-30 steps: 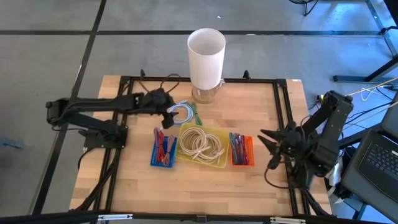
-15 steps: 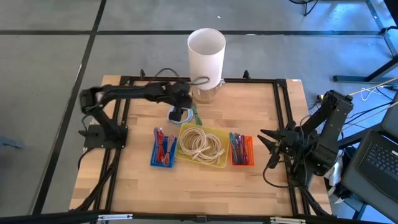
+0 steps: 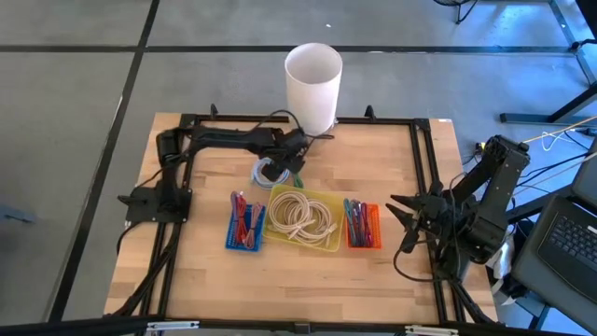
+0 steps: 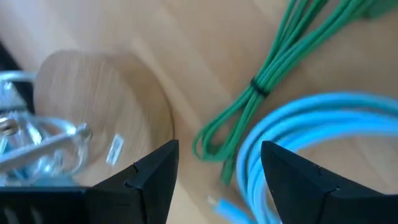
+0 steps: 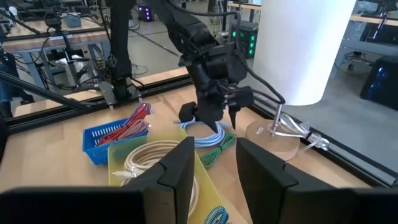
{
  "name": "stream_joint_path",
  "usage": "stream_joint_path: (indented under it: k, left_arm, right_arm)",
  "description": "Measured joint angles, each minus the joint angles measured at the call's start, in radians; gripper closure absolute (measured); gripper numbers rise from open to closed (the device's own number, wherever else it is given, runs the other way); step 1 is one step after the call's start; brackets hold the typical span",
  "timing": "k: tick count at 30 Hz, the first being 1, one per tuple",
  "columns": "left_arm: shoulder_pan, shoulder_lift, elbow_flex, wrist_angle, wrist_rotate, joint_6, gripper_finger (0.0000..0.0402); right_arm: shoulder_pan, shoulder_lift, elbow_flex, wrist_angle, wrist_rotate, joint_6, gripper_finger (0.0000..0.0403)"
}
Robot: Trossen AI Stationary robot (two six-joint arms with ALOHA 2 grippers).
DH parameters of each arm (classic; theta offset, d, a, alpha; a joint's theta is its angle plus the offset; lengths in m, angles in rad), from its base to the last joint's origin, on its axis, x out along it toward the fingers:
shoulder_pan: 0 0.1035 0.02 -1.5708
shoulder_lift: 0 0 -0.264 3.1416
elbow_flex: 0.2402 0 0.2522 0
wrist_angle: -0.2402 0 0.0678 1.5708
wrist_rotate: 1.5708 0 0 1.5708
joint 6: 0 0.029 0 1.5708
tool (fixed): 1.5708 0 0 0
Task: Pick & Place USB Port
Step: Put the green charger cable into the blue bin
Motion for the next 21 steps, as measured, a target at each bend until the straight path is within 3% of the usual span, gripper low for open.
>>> stream_joint_path:
  k: [11, 21]
  left_arm:
    - [-0.074, 0.022, 0.010, -0.080, 0.044, -0.051, 0.0219]
    - [-0.092, 0.023, 0.010, -0.021, 0.122, -0.042, 0.0229]
  right_arm:
    - [0.000, 0.000, 0.000, -0.007, -0.003, -0.001, 0.0281]
    - [0.000, 0.000, 0.000, 0.002, -0.003, -0.001, 0.0281]
